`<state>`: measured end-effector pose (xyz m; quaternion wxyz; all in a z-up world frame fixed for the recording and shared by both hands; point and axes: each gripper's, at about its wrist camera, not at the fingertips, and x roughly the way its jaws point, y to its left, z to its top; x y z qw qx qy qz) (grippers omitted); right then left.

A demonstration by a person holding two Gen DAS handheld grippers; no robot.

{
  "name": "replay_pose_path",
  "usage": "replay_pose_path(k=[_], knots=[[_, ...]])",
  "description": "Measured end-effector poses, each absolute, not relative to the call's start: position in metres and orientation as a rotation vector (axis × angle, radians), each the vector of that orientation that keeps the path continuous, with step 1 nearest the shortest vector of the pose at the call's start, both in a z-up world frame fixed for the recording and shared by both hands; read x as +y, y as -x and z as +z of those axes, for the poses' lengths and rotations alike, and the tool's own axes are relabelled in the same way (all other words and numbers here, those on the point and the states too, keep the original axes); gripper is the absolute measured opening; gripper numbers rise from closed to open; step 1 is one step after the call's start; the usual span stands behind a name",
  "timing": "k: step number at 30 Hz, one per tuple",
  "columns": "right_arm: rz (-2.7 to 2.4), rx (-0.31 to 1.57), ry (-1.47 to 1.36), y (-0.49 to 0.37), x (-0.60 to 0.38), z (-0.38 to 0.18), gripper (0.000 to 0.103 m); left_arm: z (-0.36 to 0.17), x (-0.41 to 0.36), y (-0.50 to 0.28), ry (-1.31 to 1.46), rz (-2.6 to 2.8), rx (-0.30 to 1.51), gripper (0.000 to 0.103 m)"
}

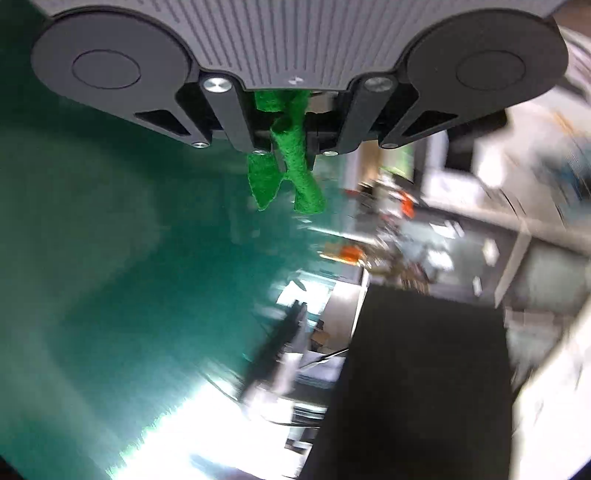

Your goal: Clean bowl

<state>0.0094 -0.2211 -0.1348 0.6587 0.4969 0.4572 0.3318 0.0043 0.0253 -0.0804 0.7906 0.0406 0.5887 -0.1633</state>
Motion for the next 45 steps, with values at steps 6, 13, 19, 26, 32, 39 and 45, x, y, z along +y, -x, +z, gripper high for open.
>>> replay_pose_path(k=[6,13,19,26,32,39,45], knots=[[0.809,1.112,-1.133,-0.002,-0.212,-0.139,0.014,-0.082,0.013,0.000,-0.137,-0.367,1.252,0.073],[0.798,1.014,-1.017,-0.001,-0.212,-0.115,0.040,-0.083,0.019,-0.001,-0.134,-0.354,1.259,0.075],[0.711,0.948,-0.865,0.001,-0.217,-0.093,0.021,-0.083,0.018,-0.003,-0.136,-0.356,1.256,0.076],[0.653,0.979,-0.995,0.003,-0.233,-0.112,0.004,-0.081,0.021,-0.005,-0.115,-0.366,1.241,0.051],[0.618,1.032,-1.082,0.004,-0.235,-0.131,0.004,-0.080,0.025,-0.010,-0.081,-0.382,1.218,0.047],[0.609,1.052,-1.170,-0.011,-0.226,-0.143,0.005,-0.082,0.021,-0.008,-0.100,-0.403,1.195,0.054],[0.717,1.062,-1.141,-0.053,-0.186,-0.138,0.005,-0.087,0.007,-0.004,-0.166,-0.402,1.190,0.080]])
